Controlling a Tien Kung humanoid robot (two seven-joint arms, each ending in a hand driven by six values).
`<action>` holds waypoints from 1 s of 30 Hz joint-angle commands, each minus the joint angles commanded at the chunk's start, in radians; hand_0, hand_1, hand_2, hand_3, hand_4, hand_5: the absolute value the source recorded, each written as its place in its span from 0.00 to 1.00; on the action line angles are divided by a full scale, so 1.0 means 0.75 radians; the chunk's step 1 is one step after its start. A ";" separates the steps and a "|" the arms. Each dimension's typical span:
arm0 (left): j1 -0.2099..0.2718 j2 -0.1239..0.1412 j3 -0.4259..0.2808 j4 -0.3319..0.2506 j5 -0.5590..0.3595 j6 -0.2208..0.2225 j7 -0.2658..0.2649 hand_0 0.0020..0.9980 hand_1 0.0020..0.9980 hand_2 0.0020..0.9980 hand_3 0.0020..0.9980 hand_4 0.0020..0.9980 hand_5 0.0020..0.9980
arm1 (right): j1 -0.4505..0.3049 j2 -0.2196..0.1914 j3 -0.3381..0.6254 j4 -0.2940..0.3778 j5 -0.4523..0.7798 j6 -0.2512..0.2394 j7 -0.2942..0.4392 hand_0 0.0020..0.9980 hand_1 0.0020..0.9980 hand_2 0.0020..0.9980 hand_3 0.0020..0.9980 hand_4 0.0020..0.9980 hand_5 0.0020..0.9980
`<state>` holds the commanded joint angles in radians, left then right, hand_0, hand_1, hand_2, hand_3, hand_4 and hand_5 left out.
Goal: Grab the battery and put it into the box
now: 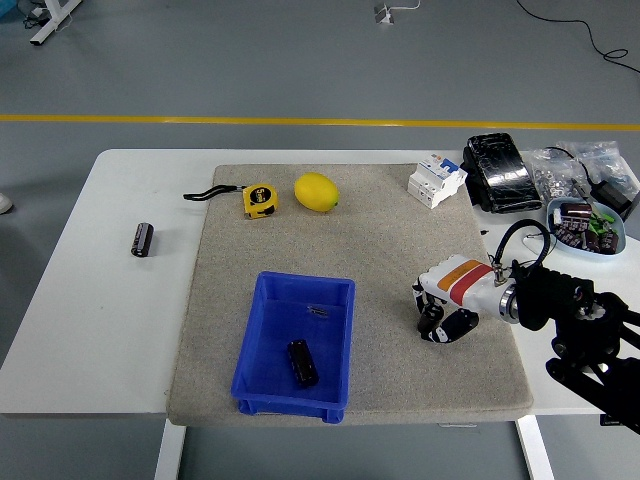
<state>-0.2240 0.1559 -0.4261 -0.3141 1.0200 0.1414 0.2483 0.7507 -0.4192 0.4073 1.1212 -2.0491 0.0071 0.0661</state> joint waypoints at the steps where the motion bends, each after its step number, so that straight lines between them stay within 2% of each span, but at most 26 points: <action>1: 0.000 0.000 0.000 0.000 0.000 0.000 0.000 0.67 0.64 0.66 0.64 0.66 0.68 | 0.000 0.000 0.000 0.000 0.000 0.000 0.000 0.37 0.39 0.45 0.45 0.81 0.32; 30: -0.007 0.001 0.002 0.001 -0.004 0.000 -0.003 0.67 0.64 0.66 0.64 0.66 0.68 | 0.001 -0.011 0.019 0.030 0.002 0.018 -0.011 0.37 0.39 0.45 0.45 0.78 0.32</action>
<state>-0.2296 0.1563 -0.4250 -0.3136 1.0170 0.1413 0.2463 0.7512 -0.4274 0.4219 1.1435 -2.0477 0.0206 0.0576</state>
